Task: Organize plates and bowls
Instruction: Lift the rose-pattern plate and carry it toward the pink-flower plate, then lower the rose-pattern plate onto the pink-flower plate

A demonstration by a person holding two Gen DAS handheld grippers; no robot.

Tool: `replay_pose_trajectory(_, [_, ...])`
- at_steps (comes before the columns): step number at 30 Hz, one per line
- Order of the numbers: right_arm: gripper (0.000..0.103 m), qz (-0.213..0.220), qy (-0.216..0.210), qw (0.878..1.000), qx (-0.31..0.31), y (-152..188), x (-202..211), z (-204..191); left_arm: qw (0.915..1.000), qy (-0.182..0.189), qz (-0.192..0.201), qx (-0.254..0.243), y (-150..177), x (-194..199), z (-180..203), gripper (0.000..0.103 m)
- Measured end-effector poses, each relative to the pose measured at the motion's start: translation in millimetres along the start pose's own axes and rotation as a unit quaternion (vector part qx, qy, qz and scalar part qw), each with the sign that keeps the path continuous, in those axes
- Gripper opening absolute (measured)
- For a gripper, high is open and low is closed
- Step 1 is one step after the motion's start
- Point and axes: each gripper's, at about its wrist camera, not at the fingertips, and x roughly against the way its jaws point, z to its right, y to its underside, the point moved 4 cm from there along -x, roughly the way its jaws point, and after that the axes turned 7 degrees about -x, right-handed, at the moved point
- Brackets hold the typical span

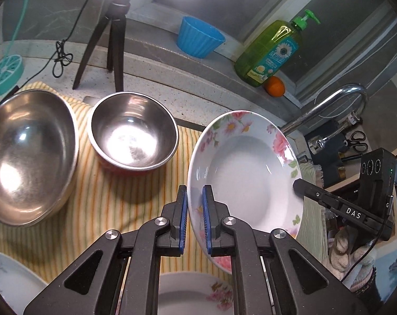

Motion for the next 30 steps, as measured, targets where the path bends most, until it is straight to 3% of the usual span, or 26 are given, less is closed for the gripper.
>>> replay_pose_trajectory(14, [0.012,0.002,-0.016,1.000,-0.014,80,33,-52,0.9997,0.015,-0.015,-0.014,44,59,-20,0.009])
replay_pose_trajectory(24, [0.012,-0.037,-0.014,0.998,-0.041,148,19,-59,0.9985,0.011,-0.048,-0.023,80,69,-39,0.009])
replay_pose_trajectory(30, [0.012,-0.044,-0.010,0.997,-0.054,171,17,-58,0.9974,0.013,-0.066,-0.028,97,66,-41,0.009])
